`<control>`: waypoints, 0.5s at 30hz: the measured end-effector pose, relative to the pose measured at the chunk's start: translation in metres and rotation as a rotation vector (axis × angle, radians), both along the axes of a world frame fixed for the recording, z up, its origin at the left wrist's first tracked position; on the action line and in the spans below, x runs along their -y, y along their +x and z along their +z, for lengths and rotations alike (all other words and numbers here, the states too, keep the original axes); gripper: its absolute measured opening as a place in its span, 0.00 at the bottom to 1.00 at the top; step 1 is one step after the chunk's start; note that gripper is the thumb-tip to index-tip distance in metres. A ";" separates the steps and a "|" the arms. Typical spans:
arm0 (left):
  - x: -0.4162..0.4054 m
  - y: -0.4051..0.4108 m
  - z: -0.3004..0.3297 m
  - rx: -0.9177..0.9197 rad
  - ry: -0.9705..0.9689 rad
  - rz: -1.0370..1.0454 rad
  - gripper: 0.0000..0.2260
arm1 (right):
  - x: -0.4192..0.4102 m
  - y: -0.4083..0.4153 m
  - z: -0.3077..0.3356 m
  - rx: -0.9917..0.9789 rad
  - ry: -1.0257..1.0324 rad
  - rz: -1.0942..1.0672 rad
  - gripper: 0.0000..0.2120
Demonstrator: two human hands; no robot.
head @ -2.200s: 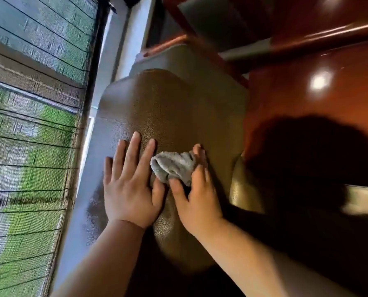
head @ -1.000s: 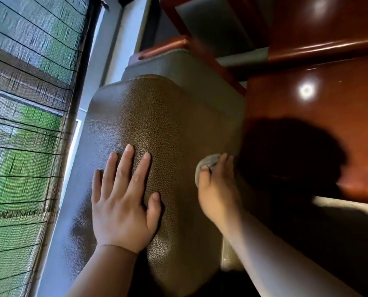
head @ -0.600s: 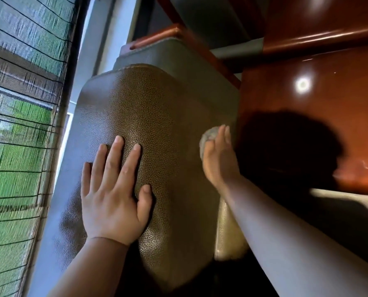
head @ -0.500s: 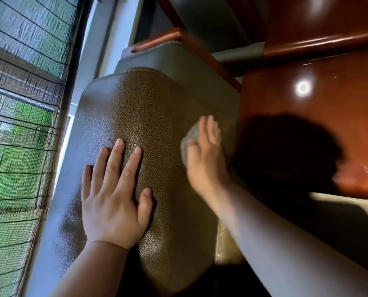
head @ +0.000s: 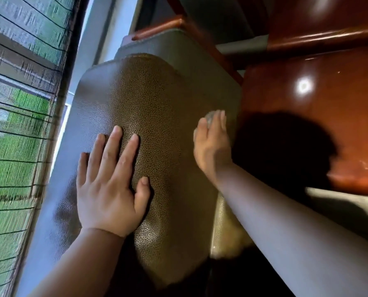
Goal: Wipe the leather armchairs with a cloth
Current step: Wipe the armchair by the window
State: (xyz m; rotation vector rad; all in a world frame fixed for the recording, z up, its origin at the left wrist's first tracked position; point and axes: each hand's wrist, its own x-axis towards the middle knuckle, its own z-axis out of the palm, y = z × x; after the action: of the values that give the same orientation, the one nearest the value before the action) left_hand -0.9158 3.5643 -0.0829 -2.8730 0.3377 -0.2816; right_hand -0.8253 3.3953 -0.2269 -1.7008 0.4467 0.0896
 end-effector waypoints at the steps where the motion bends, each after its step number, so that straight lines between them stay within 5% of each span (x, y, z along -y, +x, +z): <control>1: 0.000 0.000 -0.001 0.001 -0.004 0.000 0.34 | 0.001 0.003 0.006 0.157 -0.027 0.042 0.33; 4: -0.004 0.001 -0.004 0.019 -0.012 -0.009 0.33 | 0.018 0.022 -0.010 0.440 -0.162 0.186 0.33; 8: -0.007 0.002 -0.003 0.032 -0.016 -0.011 0.33 | 0.037 0.011 -0.059 -0.116 0.014 0.033 0.31; 10: -0.005 0.002 -0.002 0.032 -0.028 -0.005 0.33 | 0.024 -0.020 -0.062 -0.201 0.077 0.031 0.33; 15: -0.007 0.002 -0.005 0.044 -0.030 -0.033 0.33 | -0.032 -0.086 -0.019 0.308 -0.104 0.136 0.37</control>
State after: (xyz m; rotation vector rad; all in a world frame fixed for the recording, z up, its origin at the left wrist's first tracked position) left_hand -0.9143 3.5709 -0.0875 -2.8881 0.3758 -0.3585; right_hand -0.9111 3.4276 -0.2455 -1.8088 0.1076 -0.0972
